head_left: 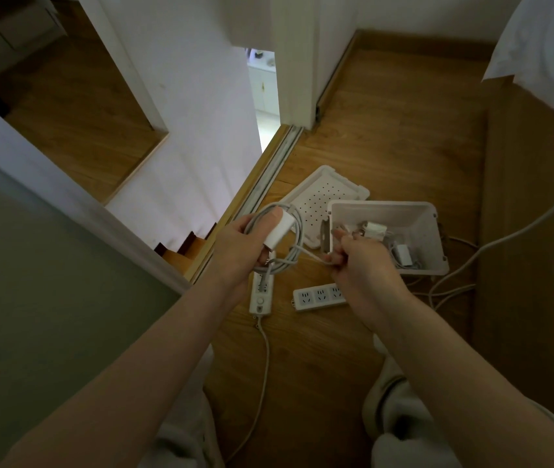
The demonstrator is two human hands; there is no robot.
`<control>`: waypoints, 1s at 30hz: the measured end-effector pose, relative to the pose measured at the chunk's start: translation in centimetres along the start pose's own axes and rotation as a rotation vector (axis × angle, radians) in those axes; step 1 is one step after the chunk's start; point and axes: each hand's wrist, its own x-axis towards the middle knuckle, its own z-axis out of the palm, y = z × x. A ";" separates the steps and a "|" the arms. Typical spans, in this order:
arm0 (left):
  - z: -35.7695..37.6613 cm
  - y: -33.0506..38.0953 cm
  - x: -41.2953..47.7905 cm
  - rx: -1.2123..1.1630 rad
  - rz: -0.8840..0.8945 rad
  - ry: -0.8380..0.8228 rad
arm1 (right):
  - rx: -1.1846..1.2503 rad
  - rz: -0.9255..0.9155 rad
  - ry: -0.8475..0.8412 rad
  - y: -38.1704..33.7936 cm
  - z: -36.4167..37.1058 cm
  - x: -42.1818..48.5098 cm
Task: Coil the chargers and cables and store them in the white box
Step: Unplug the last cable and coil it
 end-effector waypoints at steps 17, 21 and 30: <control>0.0 1.0 -1.2 -0.147 -0.053 -0.317 | -0.332 -0.233 -0.241 1.2 -0.6 -0.7; 0.1 0.9 -1.2 -0.144 -0.094 -0.373 | -0.089 -0.078 -0.214 1.2 -0.7 -0.3; 0.7 -0.4 -1.7 0.102 0.032 -0.160 | -0.304 -0.132 -0.072 2.6 -0.5 0.3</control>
